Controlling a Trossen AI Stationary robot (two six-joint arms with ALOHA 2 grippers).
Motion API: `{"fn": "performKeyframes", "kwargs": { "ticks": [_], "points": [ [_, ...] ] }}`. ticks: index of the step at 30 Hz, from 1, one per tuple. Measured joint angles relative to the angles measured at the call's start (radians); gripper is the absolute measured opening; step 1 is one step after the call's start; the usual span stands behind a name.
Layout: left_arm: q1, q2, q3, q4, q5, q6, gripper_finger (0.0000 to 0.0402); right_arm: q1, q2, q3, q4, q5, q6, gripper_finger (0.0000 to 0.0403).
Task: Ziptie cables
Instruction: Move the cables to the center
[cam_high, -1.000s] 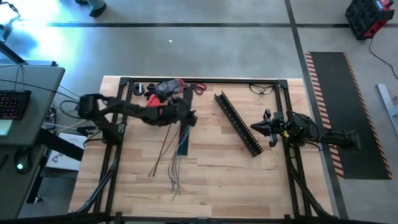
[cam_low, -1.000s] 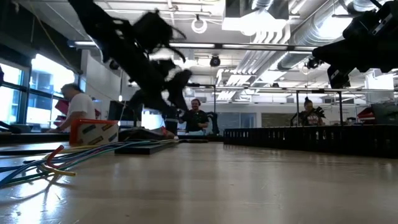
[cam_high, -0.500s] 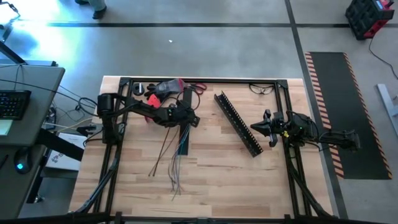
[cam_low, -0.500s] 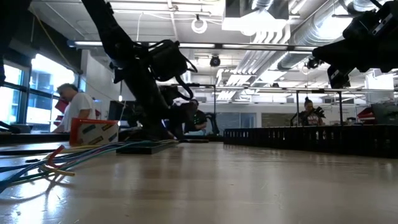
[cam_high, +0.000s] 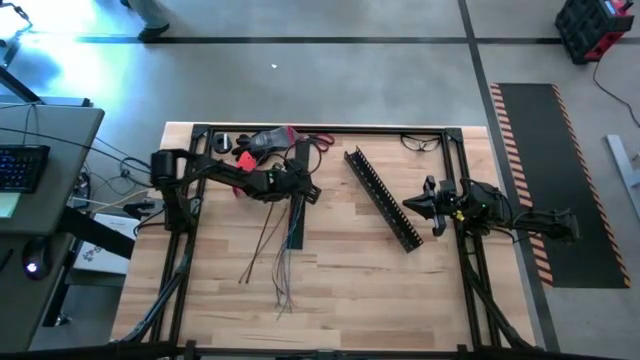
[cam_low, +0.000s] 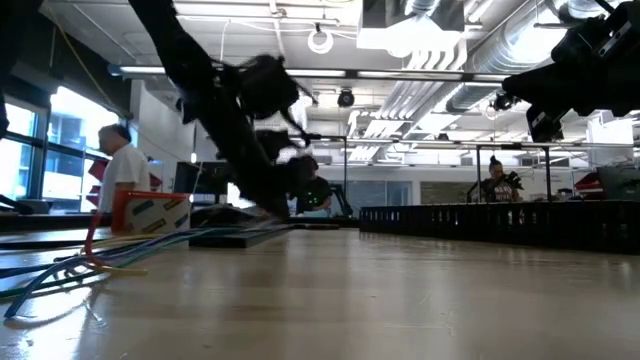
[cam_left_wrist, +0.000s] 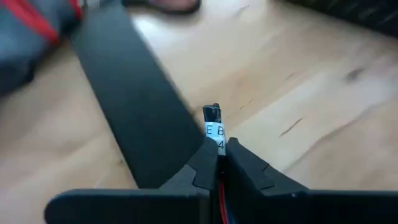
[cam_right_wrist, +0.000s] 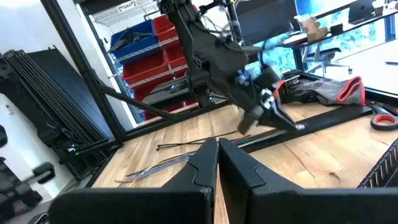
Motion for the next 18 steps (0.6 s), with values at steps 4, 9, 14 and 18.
{"fn": "performKeyframes", "kwargs": {
  "ticks": [4,9,14,18],
  "points": [
    [-0.042,-0.14,0.013,0.008,-0.016,0.096,0.0004,0.0,0.0,0.0,0.0,0.0,0.0,0.0],
    [-0.167,-0.372,0.021,0.074,-0.025,0.263,0.0002,0.0,0.0,0.0,0.0,0.0,0.0,0.0],
    [-0.394,-0.598,0.022,0.162,-0.029,0.439,0.0,0.0,0.0,0.0,0.0,0.0,0.0,0.0],
    [-0.607,-0.723,0.022,0.245,-0.05,0.516,0.0,0.0,0.0,0.0,0.0,0.0,0.0,0.0]
  ]
}}
